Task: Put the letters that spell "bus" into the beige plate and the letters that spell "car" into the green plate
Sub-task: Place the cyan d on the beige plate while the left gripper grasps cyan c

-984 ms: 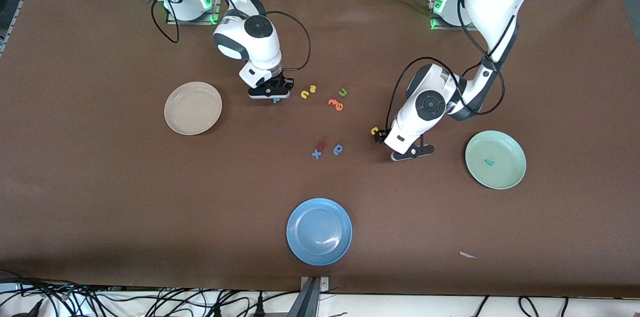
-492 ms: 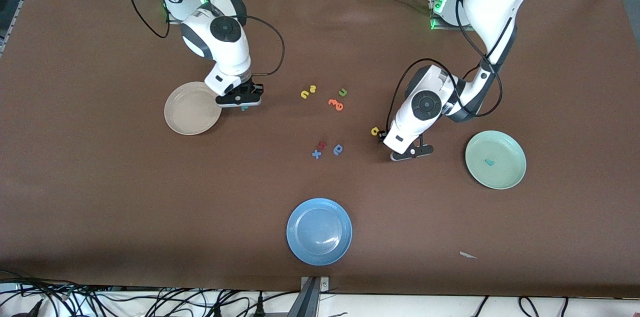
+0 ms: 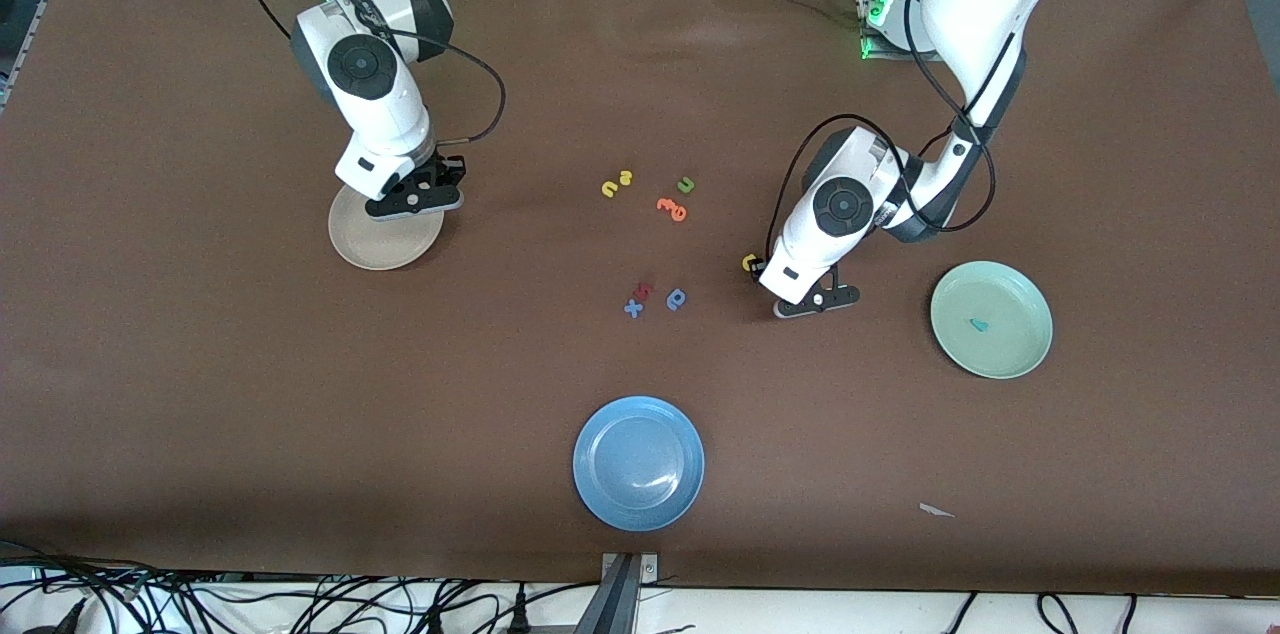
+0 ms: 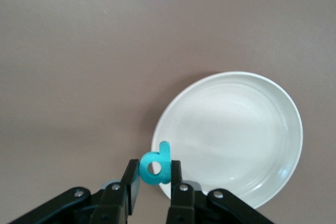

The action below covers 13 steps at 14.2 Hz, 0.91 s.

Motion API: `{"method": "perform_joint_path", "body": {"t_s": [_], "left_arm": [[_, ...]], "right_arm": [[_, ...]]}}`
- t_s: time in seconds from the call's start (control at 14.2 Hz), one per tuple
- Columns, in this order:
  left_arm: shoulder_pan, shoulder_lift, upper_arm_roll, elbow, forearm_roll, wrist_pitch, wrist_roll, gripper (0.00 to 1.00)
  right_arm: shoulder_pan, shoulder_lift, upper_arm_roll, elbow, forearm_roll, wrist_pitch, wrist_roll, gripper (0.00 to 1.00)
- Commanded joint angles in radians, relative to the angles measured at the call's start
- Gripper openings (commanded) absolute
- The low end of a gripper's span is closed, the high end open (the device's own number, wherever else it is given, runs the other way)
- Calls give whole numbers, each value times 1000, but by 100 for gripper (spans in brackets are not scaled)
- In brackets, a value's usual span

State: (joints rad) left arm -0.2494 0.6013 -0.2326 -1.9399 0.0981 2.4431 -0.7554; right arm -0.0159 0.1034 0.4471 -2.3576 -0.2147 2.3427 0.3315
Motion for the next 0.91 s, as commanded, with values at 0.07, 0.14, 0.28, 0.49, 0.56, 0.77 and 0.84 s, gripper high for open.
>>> {"method": "perform_joint_path", "body": {"t_s": [0.07,0.14,0.28,0.49,0.56,0.77,0.84], "left_arm": [[-8,15,6,19,40,-10,-27,48],[-8,15,6,19,40,-10,-27,45],[-8,15,6,19,40,-10,-27,41],[-8,15,6,24,40,-10,-28,31],[-8,20,6,24,40,-10,-28,29],[-8,25,6,27,41,-7,-27,22],[-8,25,6,27,41,-7,-27,21]], "right_arm": [[-90,-5,4,-40,25,10,-139,0],[-99,-1,4,-40,25,10,-150,0],[-99,4,4,-38,26,17,-143,77],[-99,6,4,-38,26,15,-144,100],[-99,6,4,-37,26,10,-138,100],[-99,2,7,-20,31,-9,-112,100],[-98,5,15,-3,29,-37,-83,100]]}}
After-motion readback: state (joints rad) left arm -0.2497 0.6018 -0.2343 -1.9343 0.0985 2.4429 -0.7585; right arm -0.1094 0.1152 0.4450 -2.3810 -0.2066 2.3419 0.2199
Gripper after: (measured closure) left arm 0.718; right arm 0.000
